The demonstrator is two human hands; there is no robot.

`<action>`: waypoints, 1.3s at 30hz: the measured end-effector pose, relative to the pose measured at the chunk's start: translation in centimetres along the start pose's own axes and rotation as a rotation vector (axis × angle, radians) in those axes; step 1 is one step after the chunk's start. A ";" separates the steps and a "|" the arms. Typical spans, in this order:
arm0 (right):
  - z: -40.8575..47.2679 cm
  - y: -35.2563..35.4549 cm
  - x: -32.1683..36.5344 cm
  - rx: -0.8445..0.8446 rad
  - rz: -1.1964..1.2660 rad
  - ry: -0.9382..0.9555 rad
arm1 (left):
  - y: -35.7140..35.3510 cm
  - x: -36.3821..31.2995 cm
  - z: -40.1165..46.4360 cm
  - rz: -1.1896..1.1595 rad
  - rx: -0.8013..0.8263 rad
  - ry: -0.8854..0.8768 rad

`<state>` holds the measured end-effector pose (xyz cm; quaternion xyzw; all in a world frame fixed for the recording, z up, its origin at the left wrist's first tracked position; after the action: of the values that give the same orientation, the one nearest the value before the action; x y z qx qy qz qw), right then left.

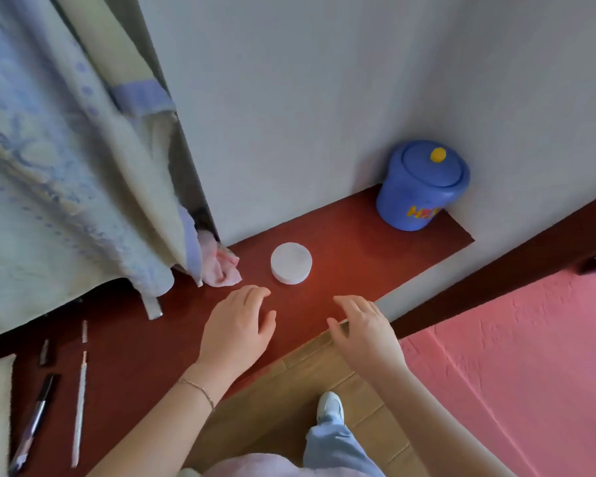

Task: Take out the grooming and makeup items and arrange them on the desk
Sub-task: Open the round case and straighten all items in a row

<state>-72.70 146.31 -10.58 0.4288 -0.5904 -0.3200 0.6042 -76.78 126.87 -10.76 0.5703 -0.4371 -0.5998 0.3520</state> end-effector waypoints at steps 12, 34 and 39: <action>11.2 -0.1 -1.1 0.300 -0.026 0.437 | -3.3 -3.8 2.1 -0.155 0.088 0.578; 6.9 2.4 4.4 0.168 0.449 0.440 | -1.6 -4.2 0.4 -1.792 0.432 0.981; 5.1 1.7 5.4 0.097 0.444 0.429 | -1.8 -4.7 -1.0 -1.815 0.415 0.971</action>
<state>-77.42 141.53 -7.05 0.3755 -0.5432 -0.0539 0.7490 -75.20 131.74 -10.66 0.9124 0.2486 -0.2586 -0.1970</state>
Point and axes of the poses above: each hand's wrist, its own z-axis towards the middle knuckle, its own y-axis out of the back of the hand, x = y × z, the point moved 4 cm from there along z, towards the middle knuckle, and after that the axes turned 15 degrees about y, right-handed, at the moved point
